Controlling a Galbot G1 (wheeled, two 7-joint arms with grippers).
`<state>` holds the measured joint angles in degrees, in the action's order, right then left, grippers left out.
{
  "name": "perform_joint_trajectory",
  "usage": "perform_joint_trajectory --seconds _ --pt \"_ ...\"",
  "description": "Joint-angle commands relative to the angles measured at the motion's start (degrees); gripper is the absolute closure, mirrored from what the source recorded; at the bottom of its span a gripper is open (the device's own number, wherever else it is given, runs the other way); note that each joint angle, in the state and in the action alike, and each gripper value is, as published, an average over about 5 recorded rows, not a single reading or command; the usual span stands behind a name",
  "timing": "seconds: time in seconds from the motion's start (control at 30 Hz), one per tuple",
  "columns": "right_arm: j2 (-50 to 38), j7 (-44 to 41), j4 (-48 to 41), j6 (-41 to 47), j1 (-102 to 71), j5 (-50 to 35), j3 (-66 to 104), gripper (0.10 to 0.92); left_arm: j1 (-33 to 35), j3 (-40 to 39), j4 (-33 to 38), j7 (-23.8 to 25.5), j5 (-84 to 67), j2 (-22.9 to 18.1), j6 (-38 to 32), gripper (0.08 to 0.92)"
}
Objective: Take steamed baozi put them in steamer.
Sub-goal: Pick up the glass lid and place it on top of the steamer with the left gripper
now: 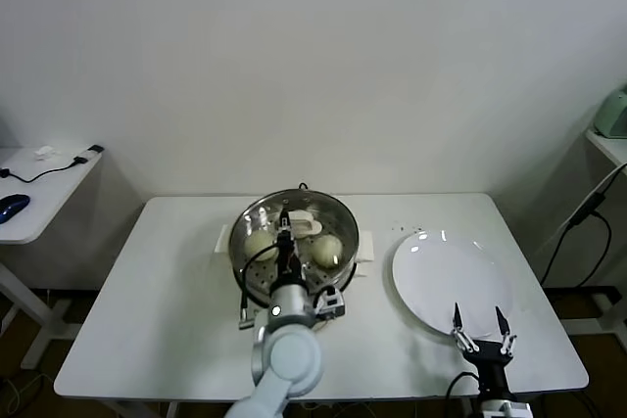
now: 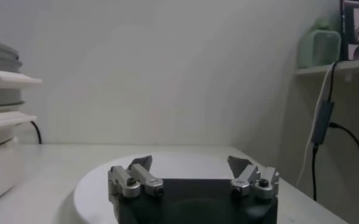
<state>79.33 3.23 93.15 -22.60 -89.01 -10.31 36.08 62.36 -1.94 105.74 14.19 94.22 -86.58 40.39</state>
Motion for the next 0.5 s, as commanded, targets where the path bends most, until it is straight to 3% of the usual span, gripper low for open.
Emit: perform_joint_trajectory --seconds 0.03,0.5 --pt "0.2 0.2 -0.3 -1.5 0.0 0.6 0.0 0.203 0.0 -0.2 -1.2 -0.2 1.7 -0.6 0.1 0.862" --pt "0.6 0.0 -0.2 -2.7 -0.3 1.5 0.2 0.203 -0.2 0.7 -3.5 -1.6 2.2 -0.8 -0.5 0.862"
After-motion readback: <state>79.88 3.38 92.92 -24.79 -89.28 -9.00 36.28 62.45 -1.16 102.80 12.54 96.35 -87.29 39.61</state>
